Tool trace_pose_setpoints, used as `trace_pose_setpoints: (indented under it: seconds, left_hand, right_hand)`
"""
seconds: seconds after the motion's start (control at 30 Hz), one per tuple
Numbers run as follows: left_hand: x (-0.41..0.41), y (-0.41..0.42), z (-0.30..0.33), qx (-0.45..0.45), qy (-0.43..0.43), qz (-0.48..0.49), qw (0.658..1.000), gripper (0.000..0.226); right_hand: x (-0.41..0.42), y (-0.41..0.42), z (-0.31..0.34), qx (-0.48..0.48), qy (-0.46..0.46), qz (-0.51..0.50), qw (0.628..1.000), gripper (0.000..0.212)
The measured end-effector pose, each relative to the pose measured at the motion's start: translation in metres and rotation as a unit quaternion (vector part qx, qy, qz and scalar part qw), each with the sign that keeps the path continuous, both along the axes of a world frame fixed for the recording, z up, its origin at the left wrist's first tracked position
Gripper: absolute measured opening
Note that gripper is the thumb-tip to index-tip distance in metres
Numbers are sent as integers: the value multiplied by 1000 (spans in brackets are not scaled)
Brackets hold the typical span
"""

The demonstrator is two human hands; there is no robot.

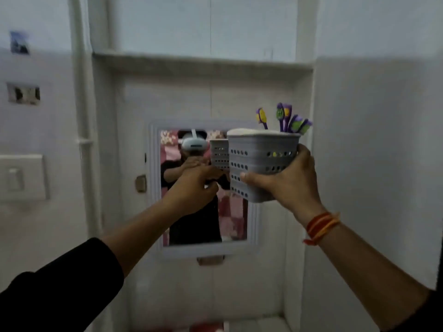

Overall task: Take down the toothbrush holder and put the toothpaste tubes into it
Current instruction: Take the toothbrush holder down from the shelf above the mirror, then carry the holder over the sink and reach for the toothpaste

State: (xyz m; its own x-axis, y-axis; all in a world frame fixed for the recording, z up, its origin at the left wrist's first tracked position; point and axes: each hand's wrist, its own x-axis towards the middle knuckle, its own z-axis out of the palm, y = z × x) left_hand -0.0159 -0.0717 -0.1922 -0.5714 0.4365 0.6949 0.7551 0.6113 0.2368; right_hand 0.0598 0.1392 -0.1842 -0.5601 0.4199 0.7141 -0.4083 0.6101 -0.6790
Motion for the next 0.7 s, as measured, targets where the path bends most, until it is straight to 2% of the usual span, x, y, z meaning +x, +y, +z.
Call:
trace_pose_setpoints:
  seconds: [0.2, 0.37, 0.53, 0.7]
  left_hand:
    - [-11, -1, -129, -83, -194, 28, 977, 23]
    - [-30, 17, -213, -165, -293, 64, 940, 31]
    - [-54, 46, -280, -261, -359, 74, 893, 36]
    - [-90, 67, -326, -346, -381, 114, 850, 31]
  right_hand:
    - [5, -10, -161, -44, -89, 13, 995, 132]
    - [8, -4, -272, -59, -173, -23, 983, 133]
    - [10, 10, -370, -49, -243, -24, 968, 135]
    - [2, 18, -438, -69, -291, -2, 954, 141]
